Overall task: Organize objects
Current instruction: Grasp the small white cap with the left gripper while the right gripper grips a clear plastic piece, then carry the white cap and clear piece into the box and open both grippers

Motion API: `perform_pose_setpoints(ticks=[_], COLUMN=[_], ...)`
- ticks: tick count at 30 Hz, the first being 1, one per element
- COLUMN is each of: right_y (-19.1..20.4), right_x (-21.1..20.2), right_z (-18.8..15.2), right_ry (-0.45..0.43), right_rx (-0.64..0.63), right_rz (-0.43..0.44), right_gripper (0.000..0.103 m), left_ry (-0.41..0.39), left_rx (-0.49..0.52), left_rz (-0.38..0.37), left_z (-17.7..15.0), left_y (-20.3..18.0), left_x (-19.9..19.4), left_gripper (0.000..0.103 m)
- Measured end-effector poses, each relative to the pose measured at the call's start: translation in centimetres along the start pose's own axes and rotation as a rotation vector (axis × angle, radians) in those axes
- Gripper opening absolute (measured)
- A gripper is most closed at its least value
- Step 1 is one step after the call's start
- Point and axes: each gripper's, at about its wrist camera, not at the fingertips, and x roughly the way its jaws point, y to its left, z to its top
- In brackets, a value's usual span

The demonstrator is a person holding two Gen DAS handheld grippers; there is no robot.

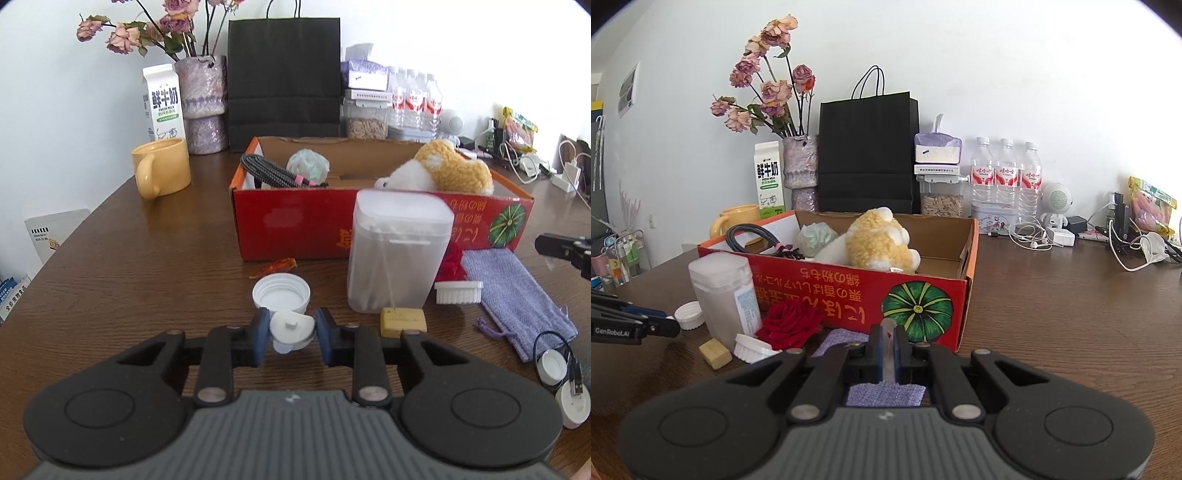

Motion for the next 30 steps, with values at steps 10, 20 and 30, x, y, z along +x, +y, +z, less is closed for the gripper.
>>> perform_pose_setpoints(ticks=[10, 20, 30], right_y=[0.2, 1.7, 3.5], right_x=[-0.2, -0.1, 1.5], right_z=[0.0, 0.9, 4.3], right_ry=[-0.016, -0.054, -0.098], right_rx=[-0.002, -0.058, -0.112], right_rz=[-0.008, 0.019, 0.063], right_gripper=[0.005, 0.005, 0.005], left_ry=[-0.083, -0.179, -0.235], left_rx=[-0.073, -0.086, -0.083], left_rz=[0.005, -0.012, -0.055], left_z=[1.5, 4.7, 8.7], left_y=[0.9, 0.7, -0.5], left_x=[-1.6, -2.6, -1.2], left_gripper=[0.028, 0.028, 0.028])
